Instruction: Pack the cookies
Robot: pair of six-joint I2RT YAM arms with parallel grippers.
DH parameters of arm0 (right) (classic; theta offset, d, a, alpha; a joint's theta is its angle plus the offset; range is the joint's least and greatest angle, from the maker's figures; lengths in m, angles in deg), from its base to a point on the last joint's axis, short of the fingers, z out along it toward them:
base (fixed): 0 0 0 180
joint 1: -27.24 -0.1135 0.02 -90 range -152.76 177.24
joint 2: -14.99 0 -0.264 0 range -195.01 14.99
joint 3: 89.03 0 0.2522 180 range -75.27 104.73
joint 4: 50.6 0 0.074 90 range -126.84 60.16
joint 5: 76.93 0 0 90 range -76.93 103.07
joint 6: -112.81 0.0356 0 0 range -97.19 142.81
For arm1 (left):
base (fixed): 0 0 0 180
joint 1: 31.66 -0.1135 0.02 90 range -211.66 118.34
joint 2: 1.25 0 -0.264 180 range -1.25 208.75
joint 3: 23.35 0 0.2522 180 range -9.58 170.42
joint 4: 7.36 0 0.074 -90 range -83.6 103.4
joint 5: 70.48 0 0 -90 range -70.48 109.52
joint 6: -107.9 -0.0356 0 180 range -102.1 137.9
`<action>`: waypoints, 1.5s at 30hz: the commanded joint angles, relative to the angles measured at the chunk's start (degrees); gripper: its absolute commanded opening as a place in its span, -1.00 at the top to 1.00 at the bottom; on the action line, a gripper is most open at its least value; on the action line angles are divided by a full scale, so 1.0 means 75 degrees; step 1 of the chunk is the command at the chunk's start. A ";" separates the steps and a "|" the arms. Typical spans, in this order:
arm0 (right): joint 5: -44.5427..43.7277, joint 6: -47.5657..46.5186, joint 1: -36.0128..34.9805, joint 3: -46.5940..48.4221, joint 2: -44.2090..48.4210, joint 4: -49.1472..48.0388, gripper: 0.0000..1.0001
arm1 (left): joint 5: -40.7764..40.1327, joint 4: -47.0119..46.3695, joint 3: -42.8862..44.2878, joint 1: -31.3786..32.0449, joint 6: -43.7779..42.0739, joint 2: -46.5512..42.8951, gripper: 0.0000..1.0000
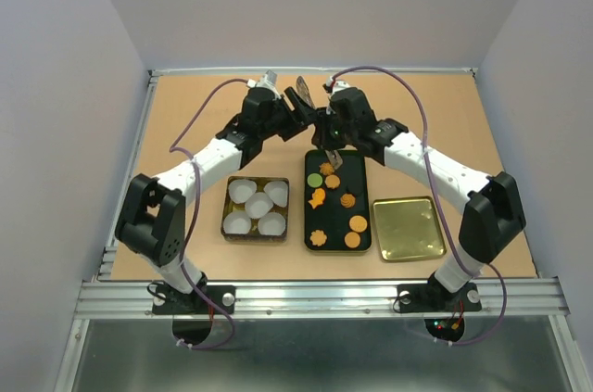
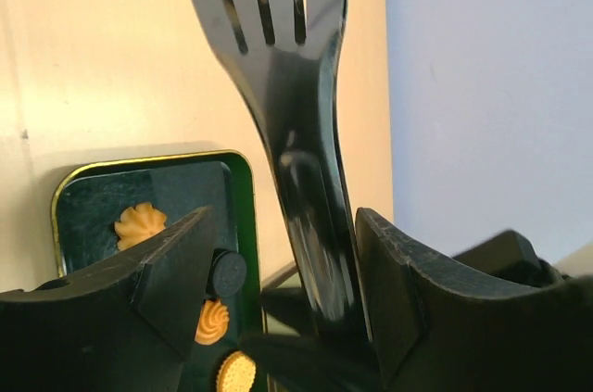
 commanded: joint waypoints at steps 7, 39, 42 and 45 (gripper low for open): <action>-0.1508 -0.0299 -0.0005 0.1676 -0.0179 0.0372 0.37 | -0.0657 0.1412 -0.0334 -0.0071 -0.1217 -0.2413 -0.46; 0.1457 0.1892 -0.0051 -0.2037 0.3197 0.4592 0.03 | -0.2066 0.2245 -0.1542 -0.3902 -0.4850 -0.4315 -0.54; 0.1410 0.1892 -0.0063 -0.2108 0.2939 0.4440 -0.01 | -0.2054 0.2198 -0.1659 -0.3926 -0.4979 -0.4373 -0.54; 0.1281 0.1822 -0.0063 -0.2225 0.2647 0.4311 -0.04 | -0.2148 0.2116 -0.1835 -0.3938 -0.5026 -0.4409 -0.54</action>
